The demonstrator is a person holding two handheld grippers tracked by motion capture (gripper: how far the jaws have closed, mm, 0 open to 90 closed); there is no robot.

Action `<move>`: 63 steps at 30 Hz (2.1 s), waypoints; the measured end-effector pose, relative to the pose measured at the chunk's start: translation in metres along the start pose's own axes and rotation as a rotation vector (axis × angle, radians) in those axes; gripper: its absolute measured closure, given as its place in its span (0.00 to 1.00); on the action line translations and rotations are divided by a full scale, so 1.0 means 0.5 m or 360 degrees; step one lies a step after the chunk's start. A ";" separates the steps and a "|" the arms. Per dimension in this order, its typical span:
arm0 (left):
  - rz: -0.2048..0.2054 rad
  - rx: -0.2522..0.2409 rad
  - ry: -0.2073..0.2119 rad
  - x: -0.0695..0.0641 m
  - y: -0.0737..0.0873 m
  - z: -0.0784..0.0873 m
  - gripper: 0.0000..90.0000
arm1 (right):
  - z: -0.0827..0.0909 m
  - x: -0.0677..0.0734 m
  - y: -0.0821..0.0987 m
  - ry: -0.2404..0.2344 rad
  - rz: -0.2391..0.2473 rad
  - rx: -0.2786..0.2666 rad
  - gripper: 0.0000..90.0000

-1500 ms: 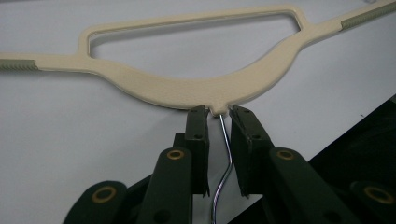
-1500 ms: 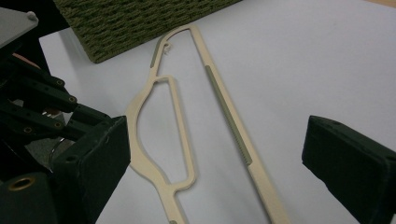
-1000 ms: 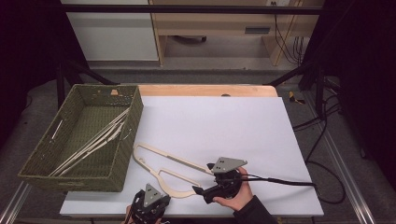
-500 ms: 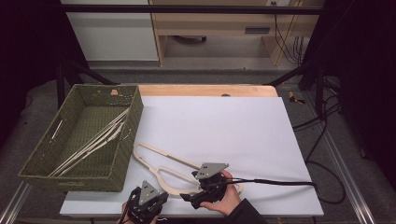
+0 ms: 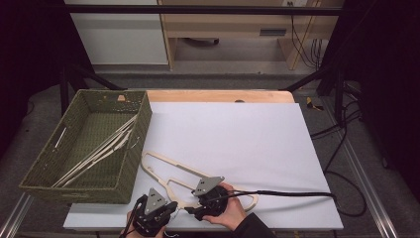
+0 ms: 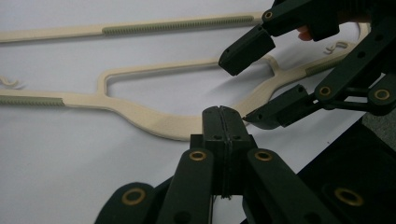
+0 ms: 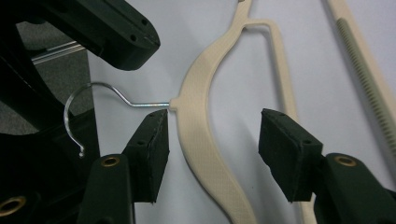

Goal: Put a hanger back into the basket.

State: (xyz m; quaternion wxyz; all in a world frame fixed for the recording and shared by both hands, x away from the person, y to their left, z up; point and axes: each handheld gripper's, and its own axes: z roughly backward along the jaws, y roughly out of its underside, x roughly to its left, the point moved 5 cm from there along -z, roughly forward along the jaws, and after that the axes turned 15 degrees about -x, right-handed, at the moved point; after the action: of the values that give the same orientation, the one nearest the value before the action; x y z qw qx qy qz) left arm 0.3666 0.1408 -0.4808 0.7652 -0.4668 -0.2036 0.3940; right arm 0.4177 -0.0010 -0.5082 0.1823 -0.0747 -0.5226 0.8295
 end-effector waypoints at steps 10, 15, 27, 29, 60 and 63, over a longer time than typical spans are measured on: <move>0.0035 0.0102 -0.0001 -0.009 0.048 -0.025 0.92 | 0.029 -0.006 -0.023 0.0093 -0.0012 -0.0075 0.30; -0.0027 0.0121 -0.0048 -0.016 0.055 -0.028 0.90 | 0.042 -0.011 -0.029 0.0123 0.0000 -0.0080 0.27; -0.0018 0.0110 -0.0052 -0.012 0.053 -0.027 0.98 | 0.032 -0.005 -0.018 0.0070 -0.0009 -0.0048 0.27; -0.0020 0.0094 -0.0049 -0.013 0.046 -0.023 0.98 | 0.025 -0.003 -0.012 0.0053 -0.0014 -0.0032 0.28; -0.0021 -0.0160 0.0016 0.003 -0.030 0.030 0.83 | 0.006 0.000 0.009 -0.0059 0.0210 0.0025 0.76; -0.0049 -0.0272 0.0012 0.020 -0.047 0.050 0.69 | 0.016 -0.001 -0.001 -0.0051 0.0220 0.0004 0.77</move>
State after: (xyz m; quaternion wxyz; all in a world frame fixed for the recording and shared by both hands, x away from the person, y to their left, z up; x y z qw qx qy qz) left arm 0.3656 0.1566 -0.4488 0.7293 -0.5287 -0.2408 0.3615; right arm 0.4156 -0.0075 -0.5045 0.1163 -0.0971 -0.5181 0.8418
